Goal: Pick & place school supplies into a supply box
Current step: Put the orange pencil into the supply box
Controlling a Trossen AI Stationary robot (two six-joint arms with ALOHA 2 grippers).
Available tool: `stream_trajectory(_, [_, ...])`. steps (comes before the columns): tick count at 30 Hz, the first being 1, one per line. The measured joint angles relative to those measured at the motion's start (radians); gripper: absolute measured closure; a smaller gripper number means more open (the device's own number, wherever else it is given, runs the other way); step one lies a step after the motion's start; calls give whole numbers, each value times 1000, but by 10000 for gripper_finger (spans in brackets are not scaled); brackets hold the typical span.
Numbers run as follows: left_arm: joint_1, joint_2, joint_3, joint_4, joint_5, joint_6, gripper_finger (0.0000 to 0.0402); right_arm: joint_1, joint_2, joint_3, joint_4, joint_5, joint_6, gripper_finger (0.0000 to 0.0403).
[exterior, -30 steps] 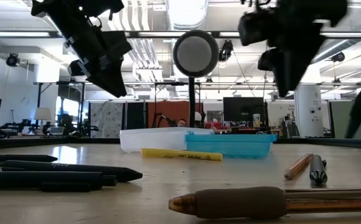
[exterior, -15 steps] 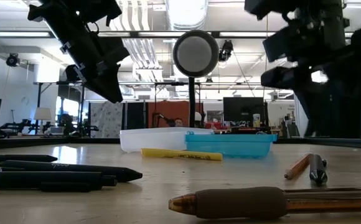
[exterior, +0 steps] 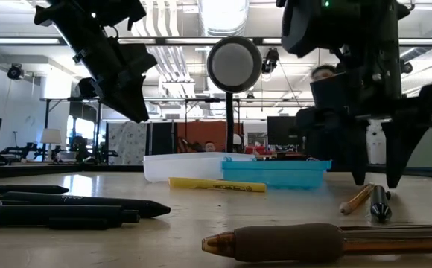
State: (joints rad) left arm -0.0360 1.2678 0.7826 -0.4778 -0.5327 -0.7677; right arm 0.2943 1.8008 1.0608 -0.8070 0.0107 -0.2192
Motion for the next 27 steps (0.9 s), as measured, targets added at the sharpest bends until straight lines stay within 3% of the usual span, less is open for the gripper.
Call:
stream_trajectory(6, [1, 0, 0, 0, 0, -23, 310, 0, 7, -23, 43, -2, -28, 255])
stream_trajectory(19, [2, 0, 0, 10, 0, -80, 310, 1, 1, -88, 95, -15, -28, 369])
stream_trajectory(27, [2, 0, 0, 15, -1, -103, 310, 1, -40, -97, 95, -14, -51, 388])
